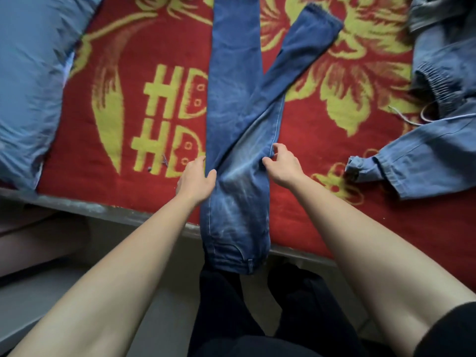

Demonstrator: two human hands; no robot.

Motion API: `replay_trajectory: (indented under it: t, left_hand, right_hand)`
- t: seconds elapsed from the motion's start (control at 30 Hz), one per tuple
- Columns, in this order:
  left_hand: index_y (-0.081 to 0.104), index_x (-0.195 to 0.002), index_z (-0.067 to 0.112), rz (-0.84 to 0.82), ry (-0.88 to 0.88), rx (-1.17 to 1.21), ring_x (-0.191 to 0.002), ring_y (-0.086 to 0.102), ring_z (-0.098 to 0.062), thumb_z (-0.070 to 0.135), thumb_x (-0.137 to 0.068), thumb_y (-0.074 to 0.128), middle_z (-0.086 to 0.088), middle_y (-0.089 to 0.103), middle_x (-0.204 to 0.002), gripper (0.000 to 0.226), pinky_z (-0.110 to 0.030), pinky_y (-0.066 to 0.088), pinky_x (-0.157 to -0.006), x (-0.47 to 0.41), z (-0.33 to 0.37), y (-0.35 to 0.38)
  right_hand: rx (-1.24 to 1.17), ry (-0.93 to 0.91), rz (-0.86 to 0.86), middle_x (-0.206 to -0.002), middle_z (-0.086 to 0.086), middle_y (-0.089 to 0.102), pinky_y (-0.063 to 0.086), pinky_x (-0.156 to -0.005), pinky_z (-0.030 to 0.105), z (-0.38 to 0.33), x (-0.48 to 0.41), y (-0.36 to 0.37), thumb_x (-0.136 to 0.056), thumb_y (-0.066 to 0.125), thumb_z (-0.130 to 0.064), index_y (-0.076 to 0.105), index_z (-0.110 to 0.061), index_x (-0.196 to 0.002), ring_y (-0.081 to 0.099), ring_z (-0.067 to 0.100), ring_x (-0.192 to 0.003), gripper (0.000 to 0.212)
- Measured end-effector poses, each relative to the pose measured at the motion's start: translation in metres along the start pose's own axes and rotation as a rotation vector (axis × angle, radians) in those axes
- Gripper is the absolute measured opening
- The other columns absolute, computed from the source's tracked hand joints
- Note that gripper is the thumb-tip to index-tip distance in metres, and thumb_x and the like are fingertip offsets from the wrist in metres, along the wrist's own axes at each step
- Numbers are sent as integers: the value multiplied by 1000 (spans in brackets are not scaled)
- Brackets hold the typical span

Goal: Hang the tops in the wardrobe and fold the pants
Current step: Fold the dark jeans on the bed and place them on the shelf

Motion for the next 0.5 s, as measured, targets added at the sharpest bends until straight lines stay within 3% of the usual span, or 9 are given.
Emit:
replay_trajectory:
  t: [0.17, 0.37, 0.43, 0.5]
  left_hand:
    - [42, -142, 18, -32, 48, -47, -127, 48, -30, 44, -93, 54, -10, 48, -140, 56, -40, 39, -101, -80, 1, 20]
    - [55, -125, 25, -67, 157, -155, -115, 56, -25, 63, -81, 61, -3, 57, -124, 58, -37, 46, -91, -148, -8, 51]
    - [56, -121, 25, -57, 214, -196, -110, 59, -26, 56, -84, 61, -2, 61, -118, 49, -36, 46, -85, -160, -10, 59]
    - [57, -116, 24, -52, 241, -192, -106, 61, -28, 40, -88, 57, -2, 66, -112, 32, -33, 42, -77, -169, -13, 65]
  right_hand:
    - [-145, 51, 124, -134, 10, 58, 40, -107, 35, -13, -56, 10, -93, 53, -21, 43, -15, -144, 56, 27, -122, 52]
    - [-383, 151, 218, -123, 11, 66, 50, -100, 47, -37, -139, 41, -90, 56, -12, 60, -8, -129, 65, 25, -110, 39]
    - [-486, 189, 223, -115, 13, 66, 54, -93, 50, -45, -159, 54, -89, 60, -16, 59, 0, -123, 62, 18, -94, 38]
    - [-614, 245, 223, -116, 11, 62, 60, -81, 42, -51, -172, 62, -87, 67, -25, 57, -8, -120, 60, 15, -92, 38]
Point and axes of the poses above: each hand's wrist, its own x-axis away from the middle knuckle, its own y-axis out of the palm, z = x × y, the point moved 5 cm from there along -x, towards the middle knuckle
